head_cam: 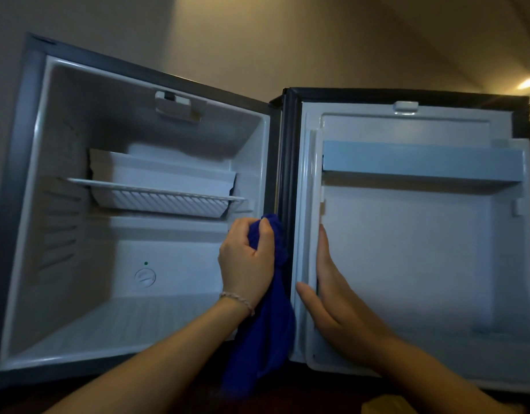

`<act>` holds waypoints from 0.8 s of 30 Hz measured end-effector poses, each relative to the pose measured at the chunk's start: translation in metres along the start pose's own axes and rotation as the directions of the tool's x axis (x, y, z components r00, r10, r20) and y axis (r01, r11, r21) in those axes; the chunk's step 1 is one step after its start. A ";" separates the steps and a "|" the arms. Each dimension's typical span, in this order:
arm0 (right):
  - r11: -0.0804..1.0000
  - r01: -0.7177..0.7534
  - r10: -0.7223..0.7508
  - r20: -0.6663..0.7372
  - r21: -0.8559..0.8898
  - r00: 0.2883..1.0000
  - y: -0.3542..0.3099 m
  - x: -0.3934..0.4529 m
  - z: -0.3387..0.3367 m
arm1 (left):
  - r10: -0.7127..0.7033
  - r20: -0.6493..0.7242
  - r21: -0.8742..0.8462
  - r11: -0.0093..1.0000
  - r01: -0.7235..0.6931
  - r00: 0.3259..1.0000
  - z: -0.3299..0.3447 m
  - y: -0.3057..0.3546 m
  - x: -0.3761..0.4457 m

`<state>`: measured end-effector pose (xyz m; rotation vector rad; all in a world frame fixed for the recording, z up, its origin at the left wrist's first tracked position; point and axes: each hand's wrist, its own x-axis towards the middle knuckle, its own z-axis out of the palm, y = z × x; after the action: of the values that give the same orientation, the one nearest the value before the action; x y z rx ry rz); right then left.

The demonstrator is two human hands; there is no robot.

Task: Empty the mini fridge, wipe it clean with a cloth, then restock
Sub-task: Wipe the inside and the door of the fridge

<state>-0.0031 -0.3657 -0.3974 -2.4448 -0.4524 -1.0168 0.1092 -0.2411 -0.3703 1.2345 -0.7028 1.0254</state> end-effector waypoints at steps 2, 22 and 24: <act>1.000 -0.002 0.002 0.004 -0.005 1.000 -0.003 0.000 -0.001 | 0.015 0.014 0.013 1.000 -0.016 1.000 -0.002 0.006 0.008; 1.000 -0.029 0.029 -0.009 -0.009 1.000 -0.015 -0.001 -0.002 | 0.188 0.020 0.085 0.978 -0.190 0.982 0.034 0.068 0.116; 0.999 -0.043 0.043 -0.005 0.021 0.999 -0.016 -0.002 -0.001 | 0.214 0.035 0.081 0.973 -0.217 0.976 0.023 0.056 0.080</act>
<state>-0.0123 -0.3533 -0.3938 -2.4220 -0.4047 -0.9964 0.0928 -0.2433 -0.2709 1.2657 -0.8347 1.2301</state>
